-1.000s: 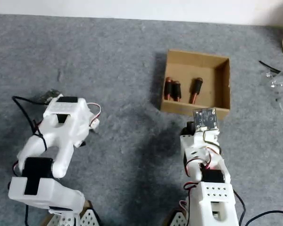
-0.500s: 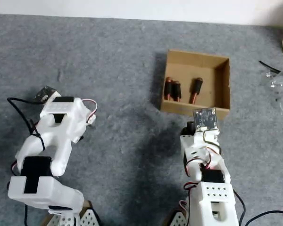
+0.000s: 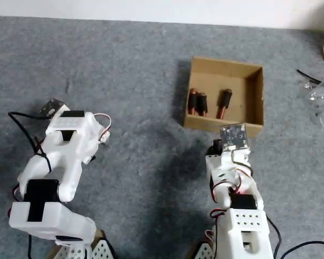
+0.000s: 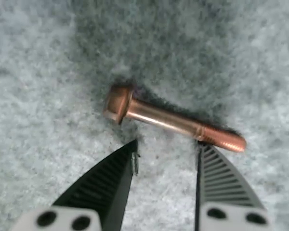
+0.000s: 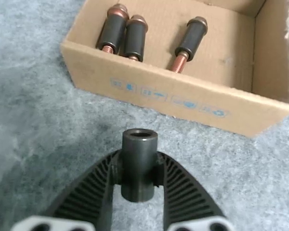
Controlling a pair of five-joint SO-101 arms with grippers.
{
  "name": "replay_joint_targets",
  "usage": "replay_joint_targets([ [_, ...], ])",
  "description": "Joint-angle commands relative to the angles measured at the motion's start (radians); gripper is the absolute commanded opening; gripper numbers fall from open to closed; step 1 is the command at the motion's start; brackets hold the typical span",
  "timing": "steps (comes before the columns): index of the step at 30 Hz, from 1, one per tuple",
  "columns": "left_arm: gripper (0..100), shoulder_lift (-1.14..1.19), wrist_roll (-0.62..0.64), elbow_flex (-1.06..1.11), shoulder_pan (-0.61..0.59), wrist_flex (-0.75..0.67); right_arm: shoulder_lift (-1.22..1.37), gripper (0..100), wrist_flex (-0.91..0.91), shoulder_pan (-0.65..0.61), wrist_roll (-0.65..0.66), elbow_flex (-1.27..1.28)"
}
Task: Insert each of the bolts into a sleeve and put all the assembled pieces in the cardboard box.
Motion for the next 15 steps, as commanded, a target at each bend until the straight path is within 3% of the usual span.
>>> replay_joint_targets([
  [1,20,-0.013,0.054,-0.022,-0.024,-0.005,-0.016,0.5,-0.039,-0.042,0.044,-0.005],
  [11,20,-0.013,0.087,-0.087,-0.015,0.005,-0.016,0.5,-0.039,-0.041,0.043,-0.005],
  [15,20,-0.053,0.087,-0.133,0.028,0.118,-0.016,0.5,-0.039,-0.044,0.044,-0.005],
])
